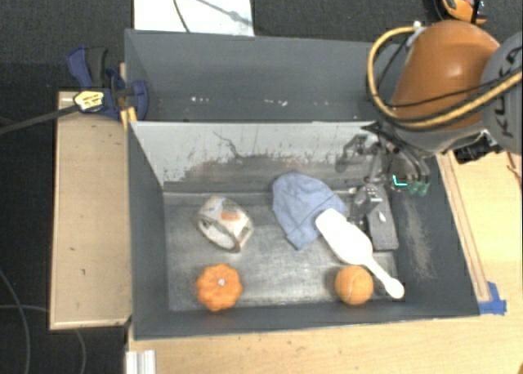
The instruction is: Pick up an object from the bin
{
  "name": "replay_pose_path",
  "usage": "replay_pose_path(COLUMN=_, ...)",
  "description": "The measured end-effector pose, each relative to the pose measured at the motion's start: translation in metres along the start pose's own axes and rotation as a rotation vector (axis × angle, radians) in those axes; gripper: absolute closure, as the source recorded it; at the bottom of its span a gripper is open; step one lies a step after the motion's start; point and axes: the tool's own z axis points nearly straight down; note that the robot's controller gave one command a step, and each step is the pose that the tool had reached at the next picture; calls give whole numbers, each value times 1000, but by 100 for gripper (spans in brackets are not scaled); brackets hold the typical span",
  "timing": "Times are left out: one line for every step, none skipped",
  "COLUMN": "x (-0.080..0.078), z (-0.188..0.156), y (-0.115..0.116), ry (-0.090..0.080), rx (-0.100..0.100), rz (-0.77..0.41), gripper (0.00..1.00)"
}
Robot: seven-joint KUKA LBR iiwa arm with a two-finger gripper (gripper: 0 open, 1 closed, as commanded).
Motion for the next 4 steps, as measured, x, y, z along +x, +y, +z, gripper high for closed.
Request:
replay_pose_path(x=-1, z=-5, y=0, ry=-9, rx=0, rz=0, gripper=0)
replay_pose_path(x=-5, z=42, y=2, ry=-14, rx=1, rz=-73, gripper=0)
replay_pose_path(x=-13, z=79, y=11, ry=-4, rx=0, rz=-132, gripper=0)
replay_pose_path(x=-16, z=129, y=-3, ry=-15, rx=0, rz=-74, gripper=0)
